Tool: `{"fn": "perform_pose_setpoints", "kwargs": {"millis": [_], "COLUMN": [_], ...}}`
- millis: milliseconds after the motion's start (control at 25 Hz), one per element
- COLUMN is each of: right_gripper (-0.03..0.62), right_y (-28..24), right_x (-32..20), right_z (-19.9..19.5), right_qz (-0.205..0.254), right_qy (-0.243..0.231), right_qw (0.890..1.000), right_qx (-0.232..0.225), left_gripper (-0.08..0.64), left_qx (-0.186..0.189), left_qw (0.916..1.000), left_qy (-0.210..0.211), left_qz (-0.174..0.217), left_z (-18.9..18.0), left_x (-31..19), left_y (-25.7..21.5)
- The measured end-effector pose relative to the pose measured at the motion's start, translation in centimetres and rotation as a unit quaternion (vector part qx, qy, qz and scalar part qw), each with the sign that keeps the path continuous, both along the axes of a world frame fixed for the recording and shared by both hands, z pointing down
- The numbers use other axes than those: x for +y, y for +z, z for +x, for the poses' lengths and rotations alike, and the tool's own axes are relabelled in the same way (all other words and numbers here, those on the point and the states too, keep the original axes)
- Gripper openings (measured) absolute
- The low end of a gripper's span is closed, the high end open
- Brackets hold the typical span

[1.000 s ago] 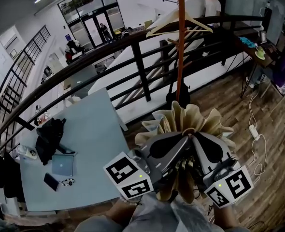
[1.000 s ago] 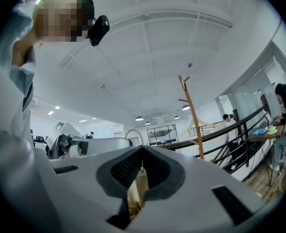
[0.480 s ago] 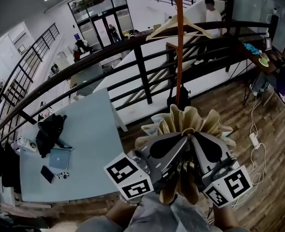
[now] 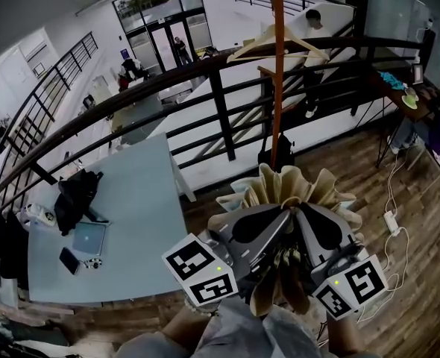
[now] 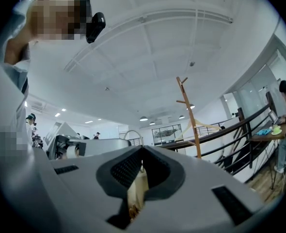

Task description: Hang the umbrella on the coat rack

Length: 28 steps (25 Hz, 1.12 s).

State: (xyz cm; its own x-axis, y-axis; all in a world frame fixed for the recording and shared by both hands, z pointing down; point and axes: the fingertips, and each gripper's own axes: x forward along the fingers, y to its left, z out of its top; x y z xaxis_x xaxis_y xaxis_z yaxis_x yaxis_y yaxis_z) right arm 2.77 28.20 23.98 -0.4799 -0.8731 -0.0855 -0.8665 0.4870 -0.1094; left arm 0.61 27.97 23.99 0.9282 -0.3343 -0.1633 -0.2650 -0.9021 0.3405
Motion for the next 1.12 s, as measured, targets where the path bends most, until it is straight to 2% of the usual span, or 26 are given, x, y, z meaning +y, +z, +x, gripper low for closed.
{"fn": "perform_pose_setpoints", "kwargs": {"millis": [480,1120], "right_gripper": [0.005,0.005], "right_y": [0.3,0.7], "right_x": [-3.4,-15.0], "right_z": [0.3,0.4], "right_qz": [-0.004,-0.015], "right_qy": [-0.013,-0.032], "right_qw": [1.0,0.999], "right_qx": [-0.003,0.008], "left_gripper": [0.003,0.003], "left_qx": [0.007,0.005], "left_qw": [0.9999,0.9997], "left_qy": [-0.01,-0.02], "left_qz": [-0.001,-0.013], "left_z": [0.4,0.6], "left_x": [-3.7,-15.2], "left_y": [0.2,0.5]}}
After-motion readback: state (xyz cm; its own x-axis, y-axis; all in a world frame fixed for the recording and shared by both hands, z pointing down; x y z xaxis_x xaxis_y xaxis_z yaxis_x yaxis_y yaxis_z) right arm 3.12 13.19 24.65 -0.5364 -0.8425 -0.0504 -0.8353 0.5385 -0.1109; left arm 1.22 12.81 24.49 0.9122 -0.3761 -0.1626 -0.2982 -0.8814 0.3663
